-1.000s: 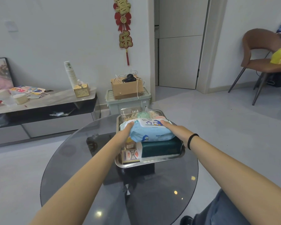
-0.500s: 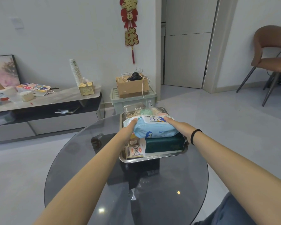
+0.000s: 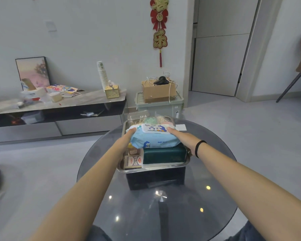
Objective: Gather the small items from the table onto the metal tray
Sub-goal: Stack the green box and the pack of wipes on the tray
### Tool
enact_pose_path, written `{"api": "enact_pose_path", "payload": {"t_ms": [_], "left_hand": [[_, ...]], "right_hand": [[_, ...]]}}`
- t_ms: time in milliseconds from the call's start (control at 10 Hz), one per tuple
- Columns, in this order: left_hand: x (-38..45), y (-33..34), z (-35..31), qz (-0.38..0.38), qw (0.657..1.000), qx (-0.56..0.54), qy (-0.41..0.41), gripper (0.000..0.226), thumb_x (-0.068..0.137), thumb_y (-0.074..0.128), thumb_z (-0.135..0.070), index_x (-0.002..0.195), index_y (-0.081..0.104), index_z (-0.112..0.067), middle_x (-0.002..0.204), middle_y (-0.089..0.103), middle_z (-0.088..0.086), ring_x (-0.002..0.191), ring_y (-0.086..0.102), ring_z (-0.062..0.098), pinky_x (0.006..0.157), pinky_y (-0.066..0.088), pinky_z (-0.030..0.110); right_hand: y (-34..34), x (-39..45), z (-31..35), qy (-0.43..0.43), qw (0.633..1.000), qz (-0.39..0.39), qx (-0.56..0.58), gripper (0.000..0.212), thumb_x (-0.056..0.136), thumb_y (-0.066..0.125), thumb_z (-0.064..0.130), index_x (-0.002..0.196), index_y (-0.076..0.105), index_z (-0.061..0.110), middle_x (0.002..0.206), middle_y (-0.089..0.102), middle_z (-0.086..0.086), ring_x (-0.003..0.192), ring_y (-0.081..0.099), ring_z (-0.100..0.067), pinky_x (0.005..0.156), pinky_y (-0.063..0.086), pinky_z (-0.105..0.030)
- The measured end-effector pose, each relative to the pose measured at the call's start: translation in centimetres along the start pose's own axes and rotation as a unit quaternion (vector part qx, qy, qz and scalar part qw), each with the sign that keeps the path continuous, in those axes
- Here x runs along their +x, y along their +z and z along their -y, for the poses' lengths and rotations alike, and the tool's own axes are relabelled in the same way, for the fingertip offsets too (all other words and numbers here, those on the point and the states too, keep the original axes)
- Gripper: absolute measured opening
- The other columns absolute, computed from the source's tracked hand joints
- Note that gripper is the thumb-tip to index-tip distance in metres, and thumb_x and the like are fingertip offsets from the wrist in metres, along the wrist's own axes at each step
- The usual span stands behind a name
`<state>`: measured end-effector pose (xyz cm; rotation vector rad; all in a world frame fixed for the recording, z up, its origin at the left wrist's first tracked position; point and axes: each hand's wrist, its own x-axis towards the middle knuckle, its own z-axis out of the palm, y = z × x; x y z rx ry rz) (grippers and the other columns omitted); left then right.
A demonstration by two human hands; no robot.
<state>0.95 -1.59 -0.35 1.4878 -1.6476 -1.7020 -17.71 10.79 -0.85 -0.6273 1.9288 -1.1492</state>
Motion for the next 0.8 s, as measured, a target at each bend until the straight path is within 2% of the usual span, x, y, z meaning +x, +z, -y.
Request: {"api": "enact_pose_path", "payload": {"t_ms": [100,300,400,500,600,700,800], "left_hand": [[0.5,-2.4,0.5,-0.022,0.999,-0.038,0.011,0.065,0.075,0.053,-0.072,0.111,0.059,-0.019,0.107,0.07,0.012,0.094,0.068,0.031,0.096,0.052,0.044],[1.6,-5.7,1.1,-0.047,0.997,-0.056,0.015,0.054,0.076,0.054,-0.069,0.1,0.06,-0.021,0.095,0.072,0.01,0.091,0.069,0.029,0.089,0.054,0.039],[1.8,-6.1,1.1,-0.045,0.997,-0.065,0.014,0.057,0.076,0.054,-0.07,0.104,0.06,-0.02,0.102,0.072,0.009,0.095,0.069,0.029,0.094,0.053,0.041],[2.5,-6.6,1.3,-0.032,0.998,-0.051,0.015,0.073,0.064,0.058,-0.077,0.111,0.06,-0.021,0.103,0.073,0.009,0.094,0.07,0.03,0.091,0.054,0.042],[2.4,-7.1,0.8,-0.028,0.999,-0.025,0.017,0.095,0.049,0.064,-0.079,0.122,0.056,-0.02,0.12,0.066,0.01,0.102,0.066,0.031,0.094,0.051,0.044],[2.0,-6.5,-1.9,-0.073,0.988,0.054,0.127,0.061,0.084,0.052,-0.053,0.127,0.054,-0.011,0.13,0.055,0.009,0.112,0.053,0.028,0.089,0.039,0.035],[4.0,-5.3,-4.7,-0.096,0.965,0.121,0.213,0.052,0.091,0.046,-0.044,0.13,0.052,-0.011,0.126,0.056,0.006,0.112,0.051,0.024,0.094,0.036,0.033]], "right_hand": [[2.4,0.5,0.7,-0.012,1.0,0.014,0.022,0.106,0.035,0.064,0.082,0.121,0.059,0.021,0.125,0.061,-0.005,0.11,0.058,-0.024,0.104,0.042,-0.041],[5.6,1.9,1.5,-0.032,0.999,0.043,0.003,0.119,0.03,0.06,0.089,0.128,0.054,0.021,0.132,0.056,-0.004,0.116,0.054,-0.023,0.106,0.039,-0.04],[6.1,2.5,1.5,-0.029,0.998,0.049,-0.006,0.12,0.029,0.059,0.09,0.127,0.055,0.02,0.132,0.056,-0.005,0.114,0.055,-0.023,0.105,0.04,-0.04],[5.9,2.5,1.5,-0.031,0.999,0.041,-0.018,0.121,0.029,0.056,0.092,0.128,0.053,0.021,0.134,0.054,-0.005,0.116,0.054,-0.024,0.106,0.04,-0.041],[5.5,0.5,2.6,-0.048,0.996,0.028,-0.066,0.108,0.05,0.052,0.088,0.132,0.049,0.018,0.14,0.048,-0.006,0.123,0.049,-0.026,0.106,0.037,-0.038],[4.7,1.0,4.3,-0.129,0.985,-0.009,-0.116,0.08,0.08,0.046,0.069,0.131,0.047,0.007,0.138,0.05,-0.011,0.124,0.048,-0.028,0.101,0.036,-0.036],[4.5,3.5,6.8,-0.205,0.969,-0.08,-0.111,0.065,0.087,0.049,0.054,0.129,0.048,0.003,0.136,0.053,-0.014,0.12,0.052,-0.025,0.099,0.04,-0.036]]}}
